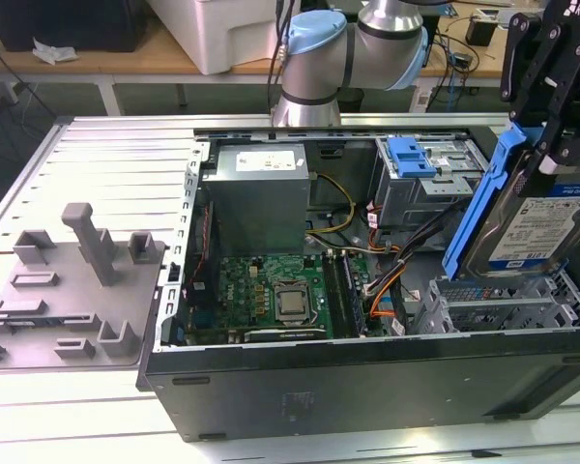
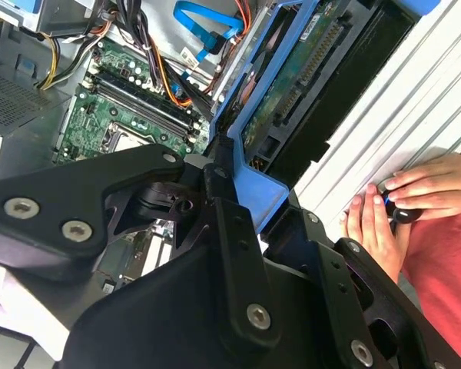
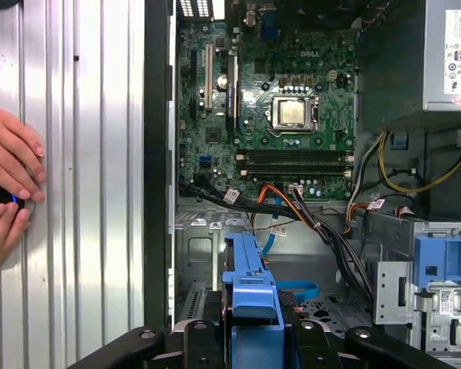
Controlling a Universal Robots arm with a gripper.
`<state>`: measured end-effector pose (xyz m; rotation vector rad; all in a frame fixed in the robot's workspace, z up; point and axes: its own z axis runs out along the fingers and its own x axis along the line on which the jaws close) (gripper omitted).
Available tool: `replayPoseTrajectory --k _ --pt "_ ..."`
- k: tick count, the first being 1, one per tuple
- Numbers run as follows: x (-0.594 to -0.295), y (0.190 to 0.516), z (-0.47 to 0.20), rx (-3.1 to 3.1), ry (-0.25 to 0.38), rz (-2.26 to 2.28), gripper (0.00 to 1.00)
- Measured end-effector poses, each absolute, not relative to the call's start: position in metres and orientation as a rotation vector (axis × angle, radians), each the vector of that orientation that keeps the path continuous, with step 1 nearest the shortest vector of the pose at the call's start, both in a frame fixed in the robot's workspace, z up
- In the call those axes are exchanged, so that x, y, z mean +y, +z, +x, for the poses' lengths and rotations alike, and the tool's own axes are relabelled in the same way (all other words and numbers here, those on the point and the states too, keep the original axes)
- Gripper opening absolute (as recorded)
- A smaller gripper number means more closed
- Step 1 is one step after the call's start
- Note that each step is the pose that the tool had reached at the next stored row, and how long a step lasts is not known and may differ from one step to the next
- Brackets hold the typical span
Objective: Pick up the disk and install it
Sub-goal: 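Insert the disk into the insertion slot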
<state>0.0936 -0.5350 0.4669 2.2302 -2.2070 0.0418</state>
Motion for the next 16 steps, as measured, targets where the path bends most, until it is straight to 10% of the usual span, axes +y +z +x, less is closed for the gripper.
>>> replayPoseTrajectory --k 16 --pt "-0.535 0.462 0.0936 -2.207 0.047 2.235 0.37"
